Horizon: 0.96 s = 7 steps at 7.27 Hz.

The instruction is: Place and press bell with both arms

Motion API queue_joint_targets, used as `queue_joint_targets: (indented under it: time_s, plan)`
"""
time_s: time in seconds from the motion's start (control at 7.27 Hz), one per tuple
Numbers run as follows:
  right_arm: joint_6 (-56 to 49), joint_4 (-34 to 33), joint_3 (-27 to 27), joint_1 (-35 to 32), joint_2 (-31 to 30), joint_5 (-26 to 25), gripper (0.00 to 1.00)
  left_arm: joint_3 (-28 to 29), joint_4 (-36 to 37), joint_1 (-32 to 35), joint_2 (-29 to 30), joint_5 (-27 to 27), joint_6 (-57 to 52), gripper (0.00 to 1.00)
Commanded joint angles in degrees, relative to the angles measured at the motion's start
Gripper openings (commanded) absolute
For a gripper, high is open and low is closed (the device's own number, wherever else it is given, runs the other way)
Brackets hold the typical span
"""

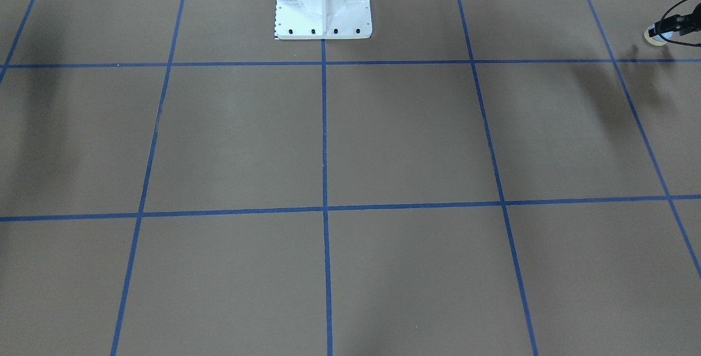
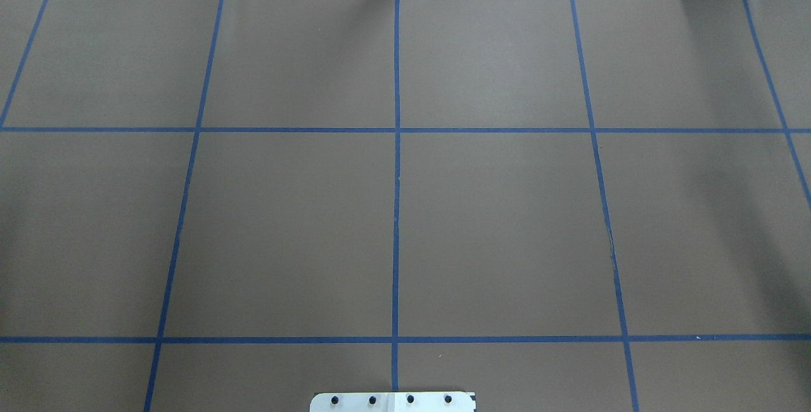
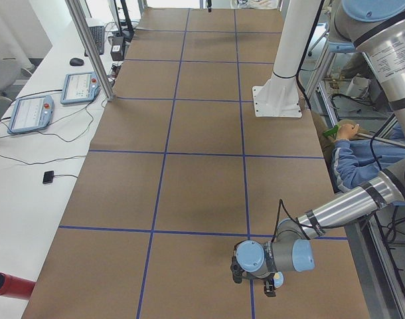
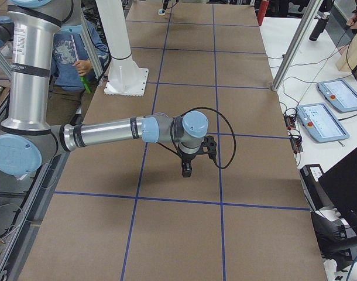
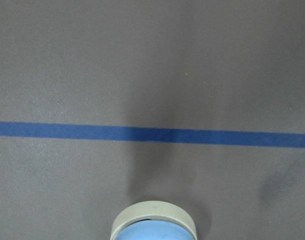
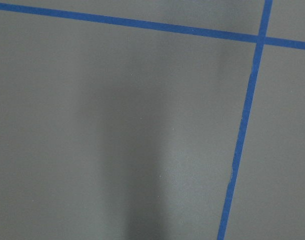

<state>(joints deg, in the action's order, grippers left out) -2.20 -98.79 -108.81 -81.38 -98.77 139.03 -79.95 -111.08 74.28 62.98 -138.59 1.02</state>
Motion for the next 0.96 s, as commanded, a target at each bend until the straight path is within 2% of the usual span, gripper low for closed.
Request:
queue_joint_targets:
  time_s: [0.0, 0.83]
  plan:
    - [0.00, 0.00, -0.08, 0.78, 0.07, 0.01, 1.00, 1.37, -2.46, -0.37, 0.04, 0.16, 0.12, 1.00]
    - [0.09, 0.09, -0.17, 2.63, 0.16, 0.01, 1.00, 2.51, -3.70, -3.70, 0.83, -0.45, 0.21, 1.00]
